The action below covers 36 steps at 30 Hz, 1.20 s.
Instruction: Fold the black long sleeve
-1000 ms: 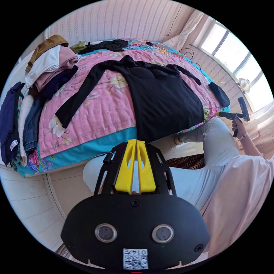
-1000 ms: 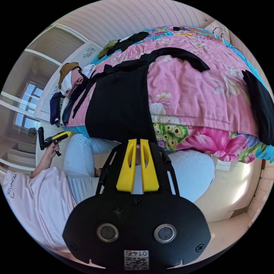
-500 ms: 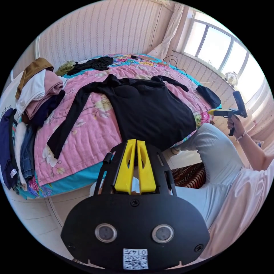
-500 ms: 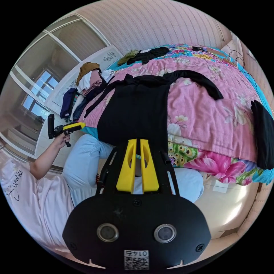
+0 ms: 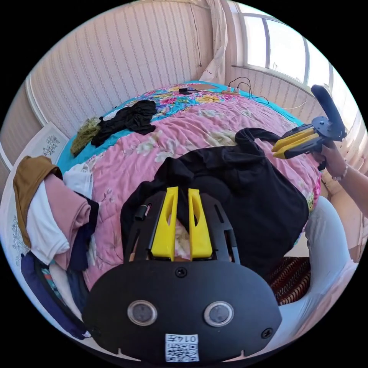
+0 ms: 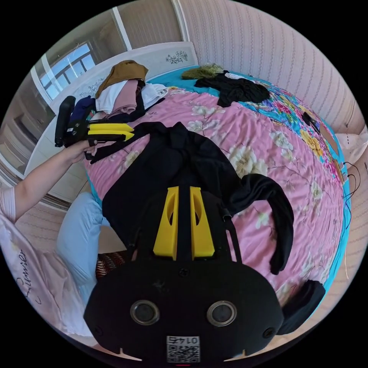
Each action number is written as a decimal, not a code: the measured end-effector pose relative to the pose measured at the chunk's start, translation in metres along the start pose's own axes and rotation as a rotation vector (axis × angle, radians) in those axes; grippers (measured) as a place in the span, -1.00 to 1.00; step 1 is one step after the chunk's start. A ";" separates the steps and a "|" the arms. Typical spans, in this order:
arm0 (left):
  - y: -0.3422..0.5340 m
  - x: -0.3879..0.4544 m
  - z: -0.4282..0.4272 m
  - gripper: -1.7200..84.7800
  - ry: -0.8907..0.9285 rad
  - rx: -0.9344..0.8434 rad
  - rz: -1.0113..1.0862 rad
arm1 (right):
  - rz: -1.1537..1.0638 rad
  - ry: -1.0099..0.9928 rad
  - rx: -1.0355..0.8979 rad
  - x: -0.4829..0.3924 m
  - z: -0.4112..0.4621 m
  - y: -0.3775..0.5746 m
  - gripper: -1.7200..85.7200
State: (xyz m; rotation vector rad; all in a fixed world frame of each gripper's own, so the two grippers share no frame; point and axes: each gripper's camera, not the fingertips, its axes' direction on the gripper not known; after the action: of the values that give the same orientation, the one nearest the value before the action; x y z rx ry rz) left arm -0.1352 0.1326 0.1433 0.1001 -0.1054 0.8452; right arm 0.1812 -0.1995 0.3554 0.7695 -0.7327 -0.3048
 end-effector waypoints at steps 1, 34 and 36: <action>-0.019 -0.003 0.014 -0.82 -0.003 -0.010 0.014 | 0.000 -0.012 -0.022 0.014 0.022 -0.021 -0.81; -0.168 -0.189 0.196 -0.91 0.128 -0.146 -0.494 | 0.223 0.018 -0.097 0.321 0.227 -0.237 -0.95; -0.171 -0.195 0.187 -0.88 0.139 -0.116 -0.494 | 0.216 -0.032 0.000 0.319 0.199 -0.233 -0.93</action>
State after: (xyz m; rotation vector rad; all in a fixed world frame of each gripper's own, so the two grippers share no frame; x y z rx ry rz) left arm -0.1458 -0.1491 0.2942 -0.0417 0.0031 0.3499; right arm 0.2720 -0.6240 0.4400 0.6802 -0.8385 -0.1222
